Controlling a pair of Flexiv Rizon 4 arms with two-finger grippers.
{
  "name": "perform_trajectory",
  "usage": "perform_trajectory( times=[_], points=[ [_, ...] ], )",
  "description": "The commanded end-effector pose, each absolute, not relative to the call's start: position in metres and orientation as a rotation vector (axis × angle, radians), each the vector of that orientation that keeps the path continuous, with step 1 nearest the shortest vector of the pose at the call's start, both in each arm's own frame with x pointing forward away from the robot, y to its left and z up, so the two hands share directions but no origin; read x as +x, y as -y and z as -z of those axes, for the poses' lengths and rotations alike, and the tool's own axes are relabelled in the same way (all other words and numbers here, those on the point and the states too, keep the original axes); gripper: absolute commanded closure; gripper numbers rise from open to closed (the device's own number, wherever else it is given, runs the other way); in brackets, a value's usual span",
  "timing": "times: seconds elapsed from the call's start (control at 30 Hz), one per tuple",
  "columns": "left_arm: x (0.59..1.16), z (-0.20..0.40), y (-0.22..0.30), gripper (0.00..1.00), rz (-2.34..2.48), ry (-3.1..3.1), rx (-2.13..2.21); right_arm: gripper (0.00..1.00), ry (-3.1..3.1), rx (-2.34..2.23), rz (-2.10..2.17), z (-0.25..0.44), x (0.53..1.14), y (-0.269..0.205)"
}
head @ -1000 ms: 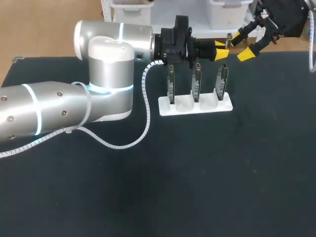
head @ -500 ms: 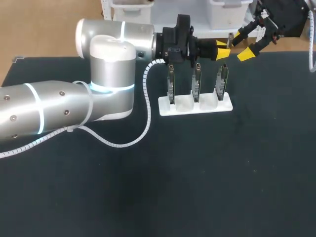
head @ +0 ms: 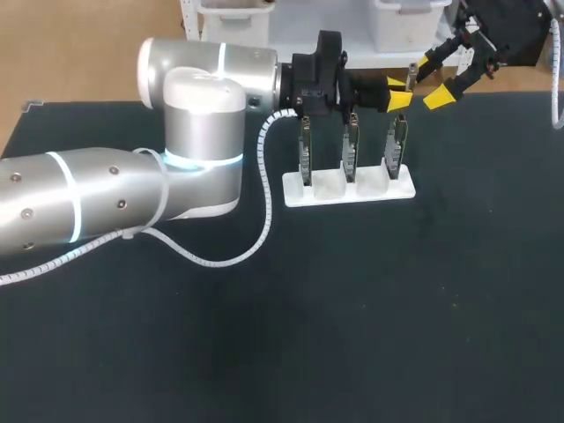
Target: Pick up the optical module with the left hand, and insert it into the network port with the right hand.
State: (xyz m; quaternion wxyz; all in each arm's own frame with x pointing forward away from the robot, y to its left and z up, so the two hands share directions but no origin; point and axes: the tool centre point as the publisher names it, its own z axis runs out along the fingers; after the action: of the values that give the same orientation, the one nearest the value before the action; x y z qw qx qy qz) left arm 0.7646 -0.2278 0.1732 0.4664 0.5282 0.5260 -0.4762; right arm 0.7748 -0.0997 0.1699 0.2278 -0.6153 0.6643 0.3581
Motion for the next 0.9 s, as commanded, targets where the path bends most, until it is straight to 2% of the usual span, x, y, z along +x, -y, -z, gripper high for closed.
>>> perform_trajectory(
  times=[0.03,0.9],
  points=[
    [0.7639,-0.1738,0.2284,1.0,1.162,-1.296,1.296,0.0,-1.829,-1.692,-0.981,-0.1699,0.7725,0.0997],
    [0.7621,-0.1671,0.2285,1.0,1.168,-1.315,1.291,0.0,-1.829,-1.692,-0.981,-0.1699,0.7725,0.0997]
  ],
)
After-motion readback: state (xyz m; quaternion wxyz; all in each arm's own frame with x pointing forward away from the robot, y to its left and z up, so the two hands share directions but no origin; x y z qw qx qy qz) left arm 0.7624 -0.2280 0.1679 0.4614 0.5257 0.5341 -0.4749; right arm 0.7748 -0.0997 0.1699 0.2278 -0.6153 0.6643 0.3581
